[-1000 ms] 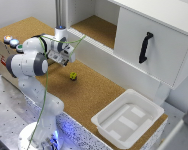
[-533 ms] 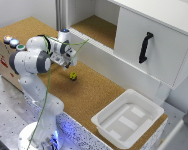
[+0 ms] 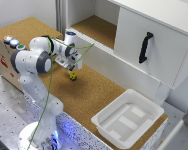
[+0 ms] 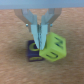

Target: Take off the yellow block that is on top of the other one

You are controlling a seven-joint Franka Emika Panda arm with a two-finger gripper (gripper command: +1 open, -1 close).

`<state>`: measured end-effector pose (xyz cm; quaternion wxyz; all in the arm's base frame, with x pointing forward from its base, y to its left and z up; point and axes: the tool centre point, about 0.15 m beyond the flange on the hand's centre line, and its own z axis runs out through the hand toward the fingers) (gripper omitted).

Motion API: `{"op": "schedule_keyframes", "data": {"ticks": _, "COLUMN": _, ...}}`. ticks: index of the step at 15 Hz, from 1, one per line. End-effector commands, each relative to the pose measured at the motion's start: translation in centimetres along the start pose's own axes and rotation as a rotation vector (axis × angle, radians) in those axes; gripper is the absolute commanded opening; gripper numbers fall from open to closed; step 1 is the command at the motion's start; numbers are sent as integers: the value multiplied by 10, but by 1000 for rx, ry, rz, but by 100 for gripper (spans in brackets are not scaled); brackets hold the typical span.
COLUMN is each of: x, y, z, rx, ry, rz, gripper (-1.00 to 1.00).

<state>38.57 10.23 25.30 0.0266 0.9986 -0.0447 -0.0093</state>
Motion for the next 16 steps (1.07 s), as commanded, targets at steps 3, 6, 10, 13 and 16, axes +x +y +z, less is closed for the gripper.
{"op": "schedule_keyframes", "data": {"ticks": 3, "x": -4, "y": 131, "z": -9, "rx": -41, "ry": 42, "rz": 221, "gripper": -100}}
{"op": "schedule_keyframes", "data": {"ticks": 6, "x": -10, "y": 120, "z": -11, "rx": -28, "ry": 30, "rz": 209, "gripper": -100}}
{"op": "schedule_keyframes", "data": {"ticks": 10, "x": -12, "y": 94, "z": -19, "rx": 6, "ry": 17, "rz": 153, "gripper": 100}}
{"op": "schedule_keyframes", "data": {"ticks": 13, "x": -12, "y": 94, "z": -19, "rx": 6, "ry": 17, "rz": 153, "gripper": 100}}
{"op": "schedule_keyframes", "data": {"ticks": 16, "x": -12, "y": 94, "z": -19, "rx": 6, "ry": 17, "rz": 153, "gripper": 100}}
